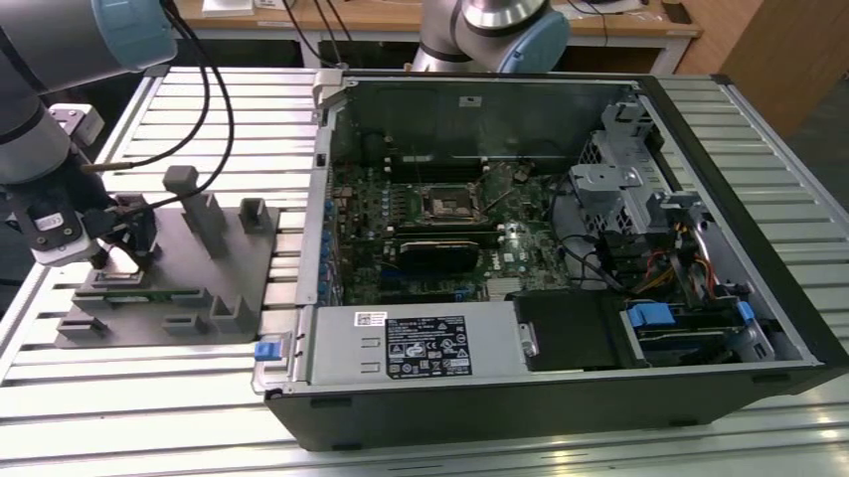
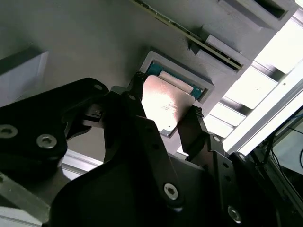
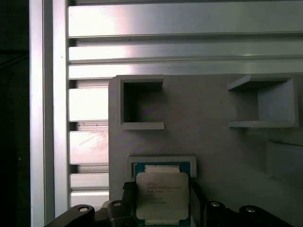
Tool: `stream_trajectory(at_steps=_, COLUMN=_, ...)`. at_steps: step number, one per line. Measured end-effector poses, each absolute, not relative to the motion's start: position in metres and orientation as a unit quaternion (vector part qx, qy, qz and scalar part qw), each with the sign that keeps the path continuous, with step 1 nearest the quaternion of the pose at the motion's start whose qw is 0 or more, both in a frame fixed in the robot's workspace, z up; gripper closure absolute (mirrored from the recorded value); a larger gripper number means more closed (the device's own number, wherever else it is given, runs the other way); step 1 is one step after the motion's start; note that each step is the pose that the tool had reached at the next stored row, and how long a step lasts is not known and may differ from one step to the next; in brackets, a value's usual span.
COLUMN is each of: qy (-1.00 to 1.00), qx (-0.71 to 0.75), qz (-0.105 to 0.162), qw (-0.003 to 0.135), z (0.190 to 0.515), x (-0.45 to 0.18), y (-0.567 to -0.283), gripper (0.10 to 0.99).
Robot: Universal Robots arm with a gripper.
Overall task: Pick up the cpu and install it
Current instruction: 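Pick up the cpu and move it towards the insertion slot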
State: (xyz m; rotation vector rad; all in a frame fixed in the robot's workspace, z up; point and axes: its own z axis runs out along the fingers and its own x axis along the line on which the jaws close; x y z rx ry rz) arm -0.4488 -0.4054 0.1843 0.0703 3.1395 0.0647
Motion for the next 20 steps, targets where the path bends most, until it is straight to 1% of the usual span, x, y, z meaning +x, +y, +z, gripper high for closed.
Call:
stream_trajectory(at_steps=1, qy=1.000, qx=0.022, qz=0.021, qw=0.000, z=0.184, x=-0.449, y=-0.405, gripper=0.545)
stream_trajectory(at_steps=6, qy=1.000, qx=0.022, qz=0.021, qw=0.001, z=0.185, x=-0.449, y=-0.405, gripper=0.545)
stream_trajectory(at_steps=20, qy=1.000, qx=0.022, qz=0.021, qw=0.000, z=0.202, x=-0.449, y=-0.405, gripper=0.545)
